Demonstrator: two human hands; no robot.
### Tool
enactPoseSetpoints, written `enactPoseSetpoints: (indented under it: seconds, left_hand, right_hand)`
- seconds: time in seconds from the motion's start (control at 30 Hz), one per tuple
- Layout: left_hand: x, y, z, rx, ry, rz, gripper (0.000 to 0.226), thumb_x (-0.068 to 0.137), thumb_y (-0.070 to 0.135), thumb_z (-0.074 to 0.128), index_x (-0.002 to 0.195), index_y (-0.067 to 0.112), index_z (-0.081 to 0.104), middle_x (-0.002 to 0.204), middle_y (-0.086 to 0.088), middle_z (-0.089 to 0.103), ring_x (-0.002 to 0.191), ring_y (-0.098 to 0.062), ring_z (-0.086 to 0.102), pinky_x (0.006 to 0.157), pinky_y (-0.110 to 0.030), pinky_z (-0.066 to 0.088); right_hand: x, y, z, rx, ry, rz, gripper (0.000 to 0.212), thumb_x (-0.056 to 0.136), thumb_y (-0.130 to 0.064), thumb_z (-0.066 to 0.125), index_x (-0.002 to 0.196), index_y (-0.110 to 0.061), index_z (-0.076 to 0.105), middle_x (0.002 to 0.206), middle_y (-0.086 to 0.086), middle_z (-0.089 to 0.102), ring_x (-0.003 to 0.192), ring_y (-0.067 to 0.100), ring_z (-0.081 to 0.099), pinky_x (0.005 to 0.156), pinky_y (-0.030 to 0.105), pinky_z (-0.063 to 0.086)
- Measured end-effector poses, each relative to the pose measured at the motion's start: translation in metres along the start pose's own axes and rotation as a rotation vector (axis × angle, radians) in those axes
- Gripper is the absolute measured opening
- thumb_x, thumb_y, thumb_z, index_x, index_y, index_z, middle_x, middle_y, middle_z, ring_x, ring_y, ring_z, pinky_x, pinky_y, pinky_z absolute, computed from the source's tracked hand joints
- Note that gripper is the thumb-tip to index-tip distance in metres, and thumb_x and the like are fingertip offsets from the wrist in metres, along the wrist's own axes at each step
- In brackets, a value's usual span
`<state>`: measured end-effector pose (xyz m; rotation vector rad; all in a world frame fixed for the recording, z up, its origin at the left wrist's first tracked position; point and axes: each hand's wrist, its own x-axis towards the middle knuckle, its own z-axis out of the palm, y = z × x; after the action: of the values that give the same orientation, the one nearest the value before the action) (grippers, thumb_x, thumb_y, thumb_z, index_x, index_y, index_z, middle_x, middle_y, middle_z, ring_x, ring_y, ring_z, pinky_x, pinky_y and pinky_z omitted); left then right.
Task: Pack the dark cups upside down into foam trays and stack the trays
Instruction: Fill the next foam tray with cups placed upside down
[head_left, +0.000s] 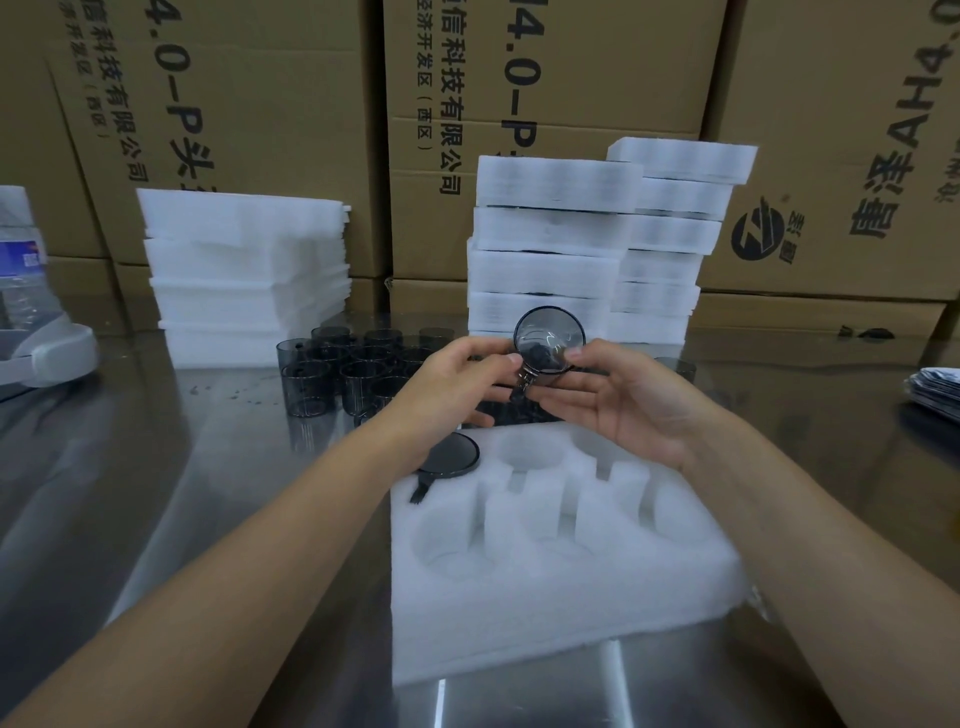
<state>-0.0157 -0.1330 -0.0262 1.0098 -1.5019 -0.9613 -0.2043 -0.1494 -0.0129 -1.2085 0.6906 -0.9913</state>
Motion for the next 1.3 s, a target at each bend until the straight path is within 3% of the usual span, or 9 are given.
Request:
enactPoseSetpoints:
  seconds: [0.3, 0.4, 0.5, 0.63, 0.73, 0.83, 1.0, 1.17, 1.3]
  left_hand:
    - [-0.002, -0.003, 0.000, 0.032, -0.002, 0.022, 0.016, 0.086, 0.037, 0.066, 0.099, 0.038, 0.058, 0.088, 0.015, 0.070, 0.081, 0.007, 0.066, 0.065, -0.018, 0.055]
    - [-0.001, -0.002, 0.000, 0.045, 0.010, 0.010, 0.016, 0.087, 0.039, 0.065, 0.100, 0.038, 0.056, 0.090, 0.014, 0.069, 0.078, 0.008, 0.065, 0.063, -0.017, 0.055]
    - [0.000, -0.001, 0.000, 0.057, 0.011, -0.020, 0.021, 0.087, 0.040, 0.064, 0.106, 0.034, 0.058, 0.087, 0.010, 0.070, 0.074, 0.004, 0.067, 0.062, -0.019, 0.054]
    - [0.000, -0.002, -0.002, 0.094, -0.037, -0.031, 0.022, 0.085, 0.044, 0.063, 0.105, 0.033, 0.061, 0.075, 0.011, 0.070, 0.068, 0.002, 0.067, 0.063, -0.021, 0.052]
    - [0.000, -0.002, -0.001, 0.147, -0.068, -0.034, 0.027, 0.073, 0.052, 0.062, 0.094, 0.035, 0.064, 0.065, 0.018, 0.066, 0.063, 0.005, 0.062, 0.065, -0.019, 0.046]
    - [0.000, -0.003, 0.000, 0.175, -0.083, -0.070, 0.020, 0.076, 0.044, 0.063, 0.090, 0.031, 0.065, 0.066, 0.019, 0.064, 0.061, 0.007, 0.060, 0.064, -0.016, 0.043]
    - [-0.001, -0.002, -0.001, 0.242, -0.104, -0.110, 0.040, 0.058, 0.056, 0.059, 0.087, 0.029, 0.064, 0.065, 0.021, 0.064, 0.064, 0.006, 0.061, 0.069, -0.021, 0.040]
    - [0.000, 0.001, -0.001, 0.254, -0.120, -0.162, 0.034, 0.076, 0.053, 0.051, 0.086, 0.024, 0.065, 0.081, 0.009, 0.065, 0.066, 0.000, 0.059, 0.067, -0.021, 0.039]
    - [-0.002, 0.004, 0.001, 0.327, -0.133, -0.193, 0.043, 0.061, 0.061, 0.051, 0.083, 0.027, 0.067, 0.077, 0.017, 0.063, 0.068, 0.001, 0.053, 0.069, -0.023, 0.037]
  right_hand:
    - [0.001, 0.001, -0.001, -0.035, -0.026, 0.003, 0.019, 0.067, -0.017, 0.067, 0.082, -0.014, 0.079, 0.101, 0.014, 0.073, 0.093, 0.024, 0.071, 0.078, 0.027, 0.058]
    - [0.000, 0.002, -0.001, -0.079, 0.014, -0.006, 0.027, 0.068, -0.021, 0.070, 0.094, -0.015, 0.073, 0.102, 0.012, 0.073, 0.094, 0.024, 0.071, 0.071, 0.027, 0.058]
    - [0.001, 0.003, 0.003, -0.136, 0.064, -0.072, 0.032, 0.072, -0.027, 0.073, 0.102, -0.019, 0.064, 0.094, 0.006, 0.073, 0.084, 0.019, 0.071, 0.066, 0.025, 0.056]
    - [0.002, 0.003, 0.007, -0.349, 0.184, -0.149, 0.024, 0.080, -0.041, 0.067, 0.092, -0.021, 0.062, 0.076, -0.004, 0.071, 0.069, 0.014, 0.064, 0.055, 0.024, 0.045]
    - [0.002, 0.005, 0.006, -0.439, 0.250, -0.158, 0.018, 0.082, -0.038, 0.068, 0.081, -0.021, 0.061, 0.072, -0.005, 0.068, 0.061, 0.012, 0.058, 0.053, 0.025, 0.038]
    - [0.004, 0.008, 0.006, -0.462, 0.246, -0.143, 0.018, 0.082, -0.032, 0.069, 0.076, -0.019, 0.058, 0.069, -0.002, 0.067, 0.056, 0.013, 0.057, 0.051, 0.023, 0.040]
    - [0.004, 0.009, 0.005, -0.503, 0.232, -0.125, 0.018, 0.085, -0.032, 0.067, 0.080, -0.016, 0.062, 0.066, -0.003, 0.064, 0.051, 0.010, 0.054, 0.051, 0.023, 0.044]
    - [0.003, 0.011, 0.006, -0.579, 0.157, -0.115, 0.019, 0.084, -0.033, 0.067, 0.078, -0.016, 0.066, 0.073, 0.000, 0.063, 0.059, 0.013, 0.054, 0.056, 0.022, 0.047]
    - [0.002, 0.012, 0.007, -0.707, 0.134, -0.127, 0.024, 0.082, -0.036, 0.068, 0.070, -0.016, 0.060, 0.073, 0.000, 0.062, 0.063, 0.009, 0.055, 0.062, 0.023, 0.046]
